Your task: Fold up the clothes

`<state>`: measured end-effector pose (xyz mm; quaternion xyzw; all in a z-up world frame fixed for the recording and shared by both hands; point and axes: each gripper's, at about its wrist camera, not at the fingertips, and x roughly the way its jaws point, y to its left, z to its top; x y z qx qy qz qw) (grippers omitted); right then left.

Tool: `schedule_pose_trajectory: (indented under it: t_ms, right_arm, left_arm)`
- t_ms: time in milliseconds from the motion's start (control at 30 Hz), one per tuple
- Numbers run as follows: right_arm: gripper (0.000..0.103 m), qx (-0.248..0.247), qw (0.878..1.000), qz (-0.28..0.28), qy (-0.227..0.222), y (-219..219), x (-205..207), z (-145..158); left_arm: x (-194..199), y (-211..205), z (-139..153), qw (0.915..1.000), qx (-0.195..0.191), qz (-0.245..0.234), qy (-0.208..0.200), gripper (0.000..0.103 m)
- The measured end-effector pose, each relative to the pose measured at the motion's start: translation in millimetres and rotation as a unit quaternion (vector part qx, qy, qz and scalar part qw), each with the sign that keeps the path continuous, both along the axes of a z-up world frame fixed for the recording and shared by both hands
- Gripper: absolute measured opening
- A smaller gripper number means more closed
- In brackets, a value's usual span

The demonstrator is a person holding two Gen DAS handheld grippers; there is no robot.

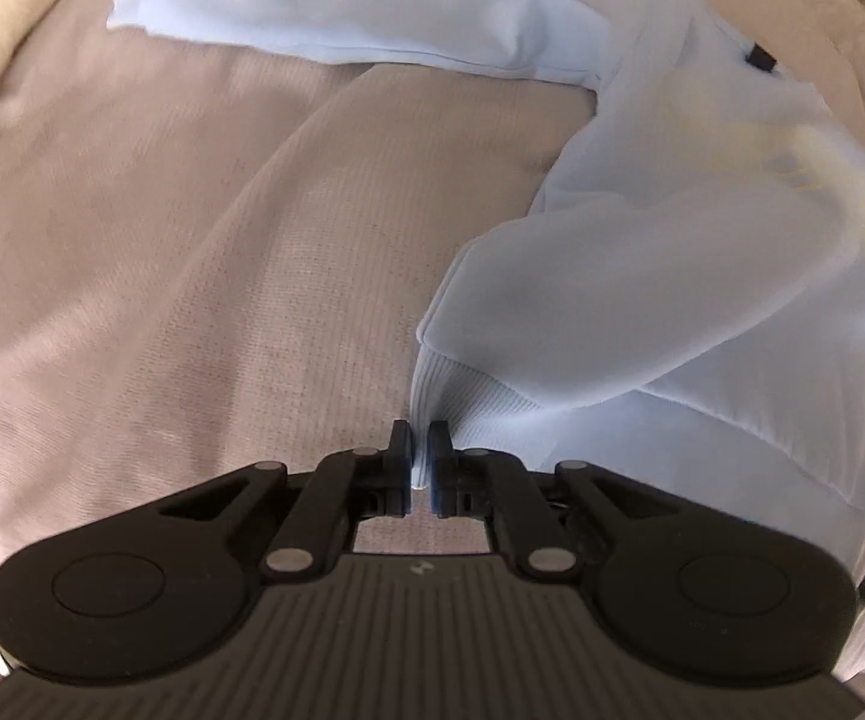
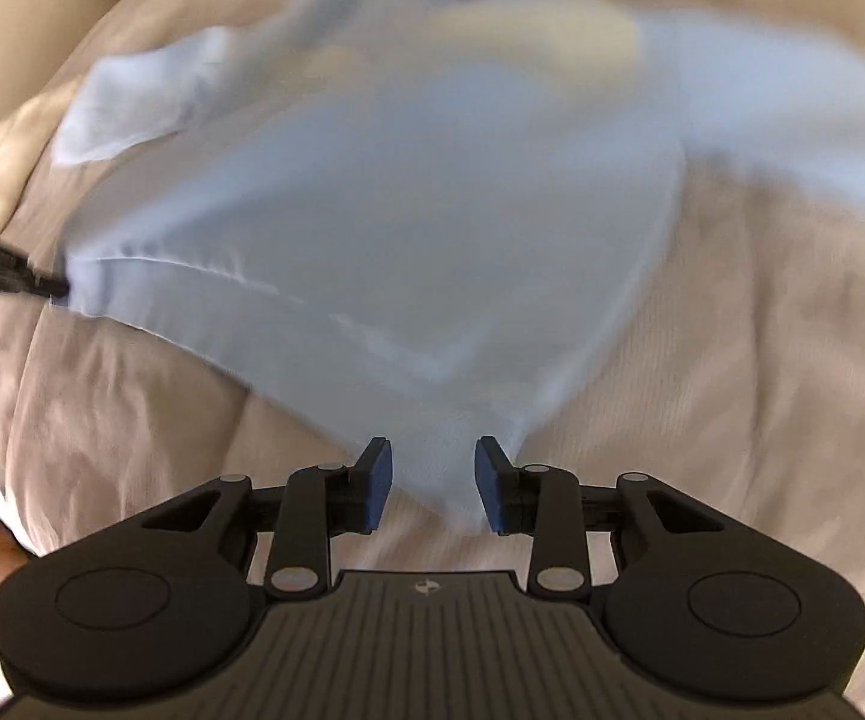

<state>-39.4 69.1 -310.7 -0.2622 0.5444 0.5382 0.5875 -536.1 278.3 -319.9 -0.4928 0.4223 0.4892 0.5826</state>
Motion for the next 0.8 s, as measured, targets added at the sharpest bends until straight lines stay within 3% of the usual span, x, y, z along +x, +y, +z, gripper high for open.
schedule_pose_trajectory:
  t_ms: [67, 100, 133, 167, 200, 267, 333, 367, 433, 533, 667, 767, 800]
  right_arm:
    - [0.036, 0.036, 0.99, -0.114, 0.079, -23, 20, -15]
    - [0.037, 0.058, 0.975, -0.177, 0.121, -35, 31, -24]
    - [0.037, 0.08, 0.954, -0.239, 0.162, -47, 41, -33]
    - [0.044, 0.101, 0.927, -0.299, 0.202, -59, 52, -42]
    - [0.049, 0.106, 0.908, -0.339, 0.223, -65, 58, -54]
    - [0.053, 0.1, 0.879, -0.391, 0.254, -68, 64, -79]
    - [0.052, 0.097, 0.867, -0.397, 0.285, -60, 62, -94]
    - [0.042, 0.097, 0.863, -0.397, 0.296, -54, 60, -99]
    - [0.009, 0.094, 0.875, -0.378, 0.287, -42, 60, -82]
    - [0.007, 0.089, 0.895, -0.346, 0.268, -23, 61, -51]
    - [0.007, 0.114, 0.922, -0.286, 0.235, -37, 77, 24]
    - [0.007, 0.091, 0.937, -0.267, 0.204, -61, 89, 55]
    - [0.007, 0.07, 0.941, -0.269, 0.193, -66, 90, 50]
  left_arm:
    - [-4, 3, -1, 1.0, -0.003, 0.006, -0.006, 0.005]
    - [-5, 4, -2, 0.9999, -0.005, 0.008, -0.008, 0.007]
    - [-6, 5, -3, 0.9999, -0.007, 0.009, -0.011, 0.007]
    - [-7, 7, -4, 0.9998, -0.01, 0.01, -0.013, 0.008]
    - [-8, 8, -6, 0.9997, -0.013, 0.013, -0.017, 0.009]
    - [-9, 13, -11, 0.9992, -0.02, 0.024, -0.026, 0.009]
    - [-12, 13, -13, 0.9981, -0.029, 0.034, -0.043, 0.007]
    - [-13, 13, -13, 0.9974, -0.033, 0.038, -0.051, 0.003]
    - [-16, 6, -1, 0.9965, -0.032, 0.037, -0.069, 0.002]
    - [-22, -16, 36, 0.9944, -0.019, 0.019, -0.102, 0.002]
    - [-22, -54, 77, 0.99, -0.007, -0.015, -0.14, 0.002]
    - [-15, -99, 79, 0.9903, -0.016, -0.034, -0.134, 0.002]
    - [-11, -111, 69, 0.9917, -0.024, -0.035, -0.121, 0.002]
